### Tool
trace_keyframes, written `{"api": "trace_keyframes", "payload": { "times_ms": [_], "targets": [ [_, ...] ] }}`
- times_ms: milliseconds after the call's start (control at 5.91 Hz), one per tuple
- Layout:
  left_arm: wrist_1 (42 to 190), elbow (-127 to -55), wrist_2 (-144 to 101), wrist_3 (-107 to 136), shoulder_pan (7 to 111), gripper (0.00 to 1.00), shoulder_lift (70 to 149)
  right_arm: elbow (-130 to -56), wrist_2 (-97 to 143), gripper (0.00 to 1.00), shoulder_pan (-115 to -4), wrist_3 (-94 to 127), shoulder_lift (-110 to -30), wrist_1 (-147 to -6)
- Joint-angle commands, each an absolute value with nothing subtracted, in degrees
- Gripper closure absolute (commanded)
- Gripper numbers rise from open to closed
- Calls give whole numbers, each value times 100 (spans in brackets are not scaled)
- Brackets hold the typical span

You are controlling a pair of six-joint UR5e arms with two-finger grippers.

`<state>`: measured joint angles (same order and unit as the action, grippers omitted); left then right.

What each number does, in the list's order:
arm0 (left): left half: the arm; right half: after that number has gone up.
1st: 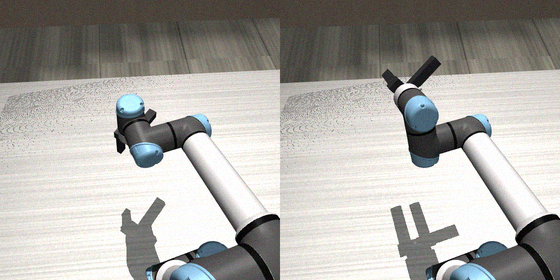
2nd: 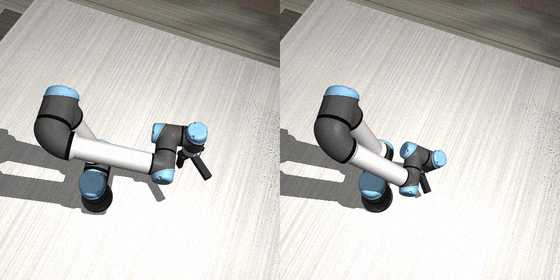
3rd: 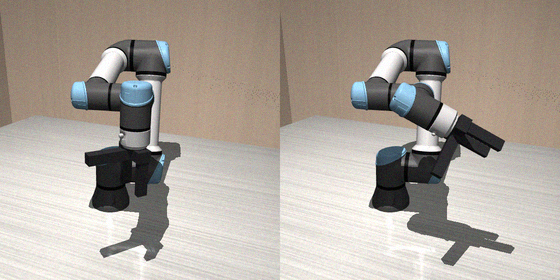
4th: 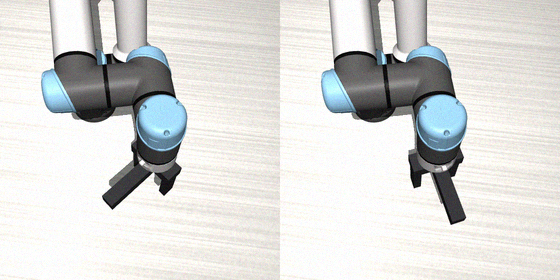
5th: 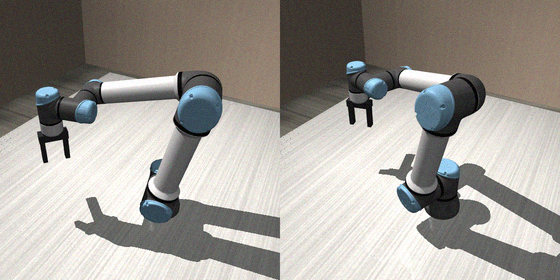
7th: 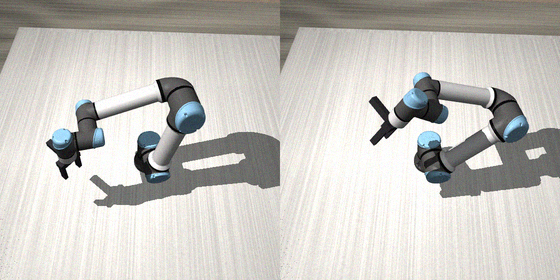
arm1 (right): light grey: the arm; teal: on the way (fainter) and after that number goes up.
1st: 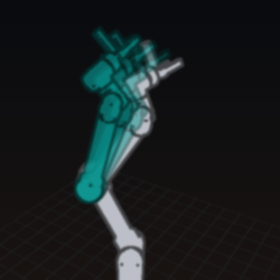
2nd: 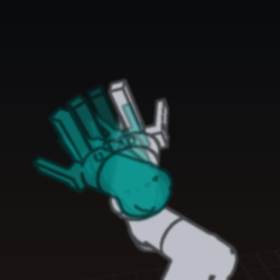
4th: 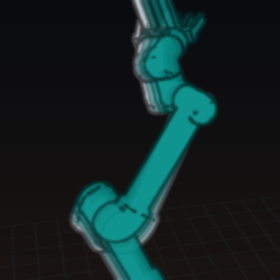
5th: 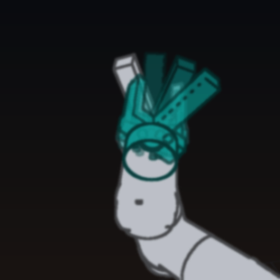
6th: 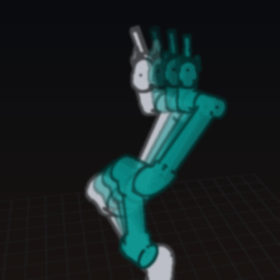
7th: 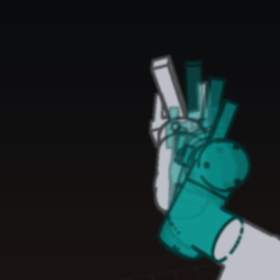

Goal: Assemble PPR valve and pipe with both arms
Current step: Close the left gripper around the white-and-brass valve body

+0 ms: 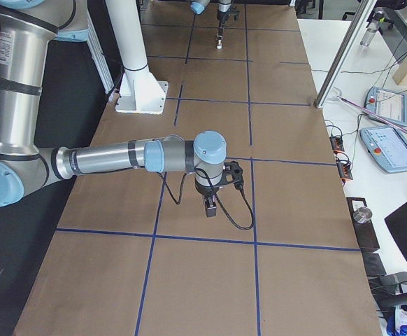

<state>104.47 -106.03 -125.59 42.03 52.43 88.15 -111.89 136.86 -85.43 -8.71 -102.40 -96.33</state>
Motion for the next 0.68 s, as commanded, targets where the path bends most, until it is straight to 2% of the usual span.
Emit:
{"api": "trace_keyframes", "payload": {
  "times_ms": [0,338,508],
  "targets": [
    [10433,-10652,-12533,4210,5247,100,8824,-11188,13781,0,-8525,-870,-10239,-9633],
    [10363,-10870,-12542,4271,5247,100,8885,-11188,13790,0,-8525,-861,-10239,-9633],
    [10328,-10907,-12559,4767,5238,100,9225,-11188,13790,0,-8517,-861,-10239,-9633]
  ]
}}
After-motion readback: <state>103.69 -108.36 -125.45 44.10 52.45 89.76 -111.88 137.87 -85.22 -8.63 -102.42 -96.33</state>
